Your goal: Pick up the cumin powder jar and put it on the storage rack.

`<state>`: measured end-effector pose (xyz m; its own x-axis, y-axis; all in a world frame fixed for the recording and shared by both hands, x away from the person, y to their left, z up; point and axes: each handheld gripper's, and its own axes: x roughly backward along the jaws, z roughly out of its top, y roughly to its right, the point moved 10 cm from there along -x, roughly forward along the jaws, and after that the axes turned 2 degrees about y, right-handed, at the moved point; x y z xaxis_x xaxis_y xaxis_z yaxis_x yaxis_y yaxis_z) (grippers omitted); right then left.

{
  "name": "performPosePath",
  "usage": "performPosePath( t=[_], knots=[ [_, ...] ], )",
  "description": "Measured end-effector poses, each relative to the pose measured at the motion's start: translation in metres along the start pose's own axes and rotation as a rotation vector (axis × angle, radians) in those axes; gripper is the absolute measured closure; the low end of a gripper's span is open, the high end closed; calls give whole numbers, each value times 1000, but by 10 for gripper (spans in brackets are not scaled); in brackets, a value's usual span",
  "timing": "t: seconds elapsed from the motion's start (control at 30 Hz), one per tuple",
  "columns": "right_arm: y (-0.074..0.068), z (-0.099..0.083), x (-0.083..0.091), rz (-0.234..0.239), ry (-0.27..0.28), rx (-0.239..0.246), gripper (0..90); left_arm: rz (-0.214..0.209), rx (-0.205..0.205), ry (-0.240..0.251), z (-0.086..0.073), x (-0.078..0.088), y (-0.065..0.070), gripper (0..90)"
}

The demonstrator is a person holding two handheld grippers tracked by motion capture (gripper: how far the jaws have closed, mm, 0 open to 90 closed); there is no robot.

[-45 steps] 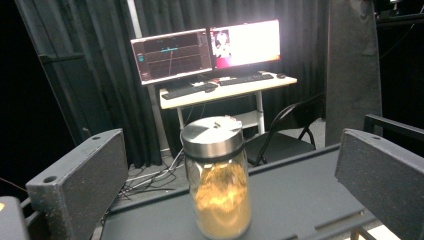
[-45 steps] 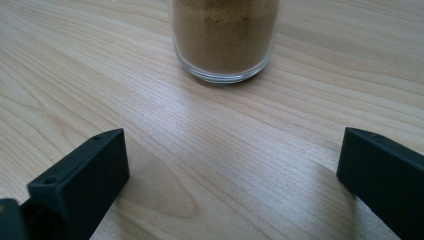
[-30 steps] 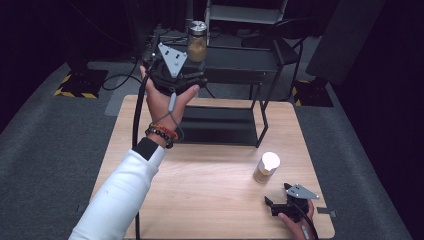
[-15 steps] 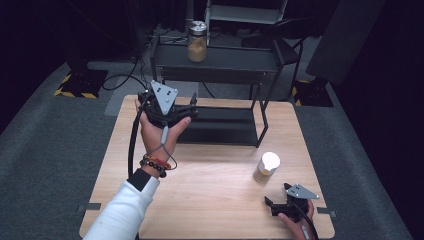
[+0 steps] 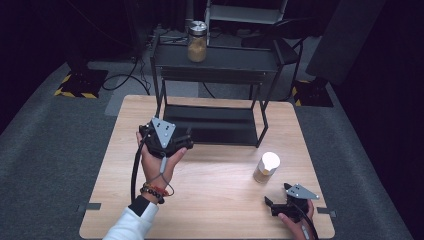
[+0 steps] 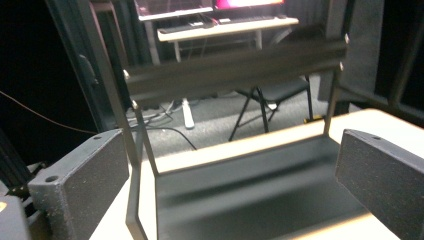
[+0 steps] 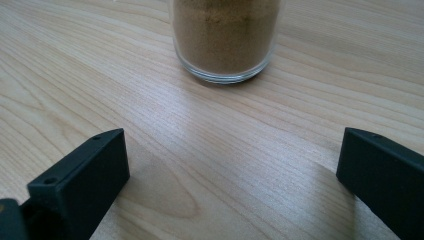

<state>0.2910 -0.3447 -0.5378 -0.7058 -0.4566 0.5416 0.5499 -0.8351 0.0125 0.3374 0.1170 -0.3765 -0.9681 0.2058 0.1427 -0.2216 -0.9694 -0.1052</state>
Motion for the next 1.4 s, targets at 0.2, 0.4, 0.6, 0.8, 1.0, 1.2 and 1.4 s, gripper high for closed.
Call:
performPosePath(
  t=[0.2, 0.4, 0.6, 0.8, 1.0, 1.2, 1.4],
  knots=[
    [0, 0, 0, 1, 0, -1, 0, -21, 8, -59, -33, 3, 0, 4],
    [0, 0, 0, 1, 0, 0, 0, -16, 22, -96, -59, 8, 1, 6],
    [0, 0, 0, 3, 0, 1, 0, -24, 23, -131, -80, 12, 3, 9],
    [0, 0, 0, 4, 0, 1, 0, -23, 23, -142, -100, 17, 7, 28],
    [0, 0, 0, 6, 0, 3, 0, -63, -1, -204, -116, 17, 14, 22],
    [0, 0, 0, 7, 0, 3, 0, -83, 3, -240, -130, 17, 16, 19],
    [0, 0, 0, 9, 0, 5, 0, -93, 12, -269, -142, 17, 16, 19]
  ],
)
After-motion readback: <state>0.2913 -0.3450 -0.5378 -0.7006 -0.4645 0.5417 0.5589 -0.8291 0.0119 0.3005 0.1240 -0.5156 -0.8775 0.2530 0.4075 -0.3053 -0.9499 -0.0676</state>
